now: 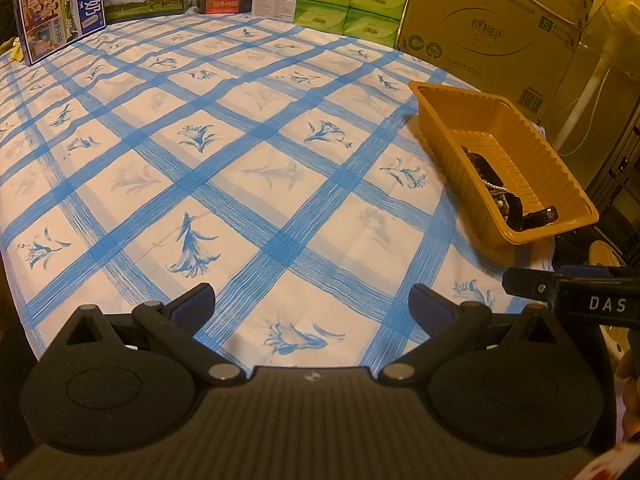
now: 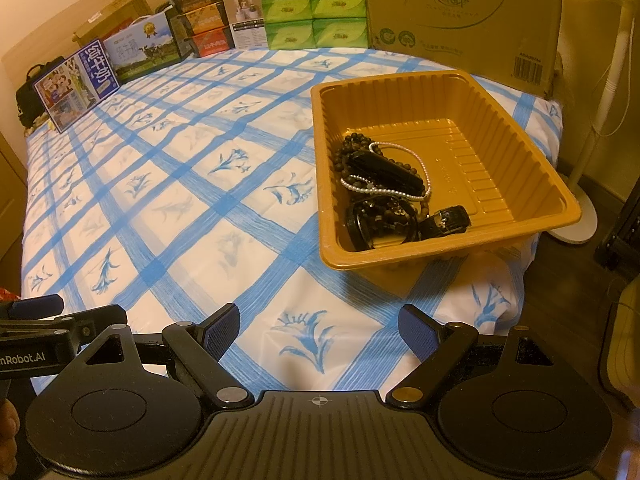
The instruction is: Organize jewelry
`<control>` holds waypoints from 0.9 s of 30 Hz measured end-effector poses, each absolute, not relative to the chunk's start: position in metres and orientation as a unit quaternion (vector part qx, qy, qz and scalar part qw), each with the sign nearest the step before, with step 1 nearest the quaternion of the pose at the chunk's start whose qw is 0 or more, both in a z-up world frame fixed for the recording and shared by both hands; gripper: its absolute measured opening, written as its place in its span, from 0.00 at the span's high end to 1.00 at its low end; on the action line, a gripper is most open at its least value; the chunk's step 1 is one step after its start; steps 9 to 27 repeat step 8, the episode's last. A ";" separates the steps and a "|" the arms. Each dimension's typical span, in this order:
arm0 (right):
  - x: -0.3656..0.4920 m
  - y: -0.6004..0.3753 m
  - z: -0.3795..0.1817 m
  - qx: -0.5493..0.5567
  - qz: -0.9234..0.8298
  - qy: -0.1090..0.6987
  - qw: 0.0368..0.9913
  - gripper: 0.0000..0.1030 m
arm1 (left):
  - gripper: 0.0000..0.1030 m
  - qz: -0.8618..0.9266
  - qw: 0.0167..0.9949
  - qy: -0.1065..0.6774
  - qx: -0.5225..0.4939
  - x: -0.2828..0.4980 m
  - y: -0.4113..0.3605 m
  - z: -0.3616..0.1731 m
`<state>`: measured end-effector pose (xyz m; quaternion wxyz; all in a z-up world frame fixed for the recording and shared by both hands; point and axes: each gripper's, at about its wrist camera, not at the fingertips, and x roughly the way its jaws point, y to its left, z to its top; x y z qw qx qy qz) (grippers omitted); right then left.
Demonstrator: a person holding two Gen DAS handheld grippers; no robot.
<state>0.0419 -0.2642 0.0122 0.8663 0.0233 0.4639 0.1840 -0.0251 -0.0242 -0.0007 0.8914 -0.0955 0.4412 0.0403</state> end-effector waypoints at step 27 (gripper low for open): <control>0.043 -0.267 0.011 0.024 0.183 0.463 0.867 0.17 | 0.00 0.044 0.895 0.433 -0.095 -0.024 -0.027 0.000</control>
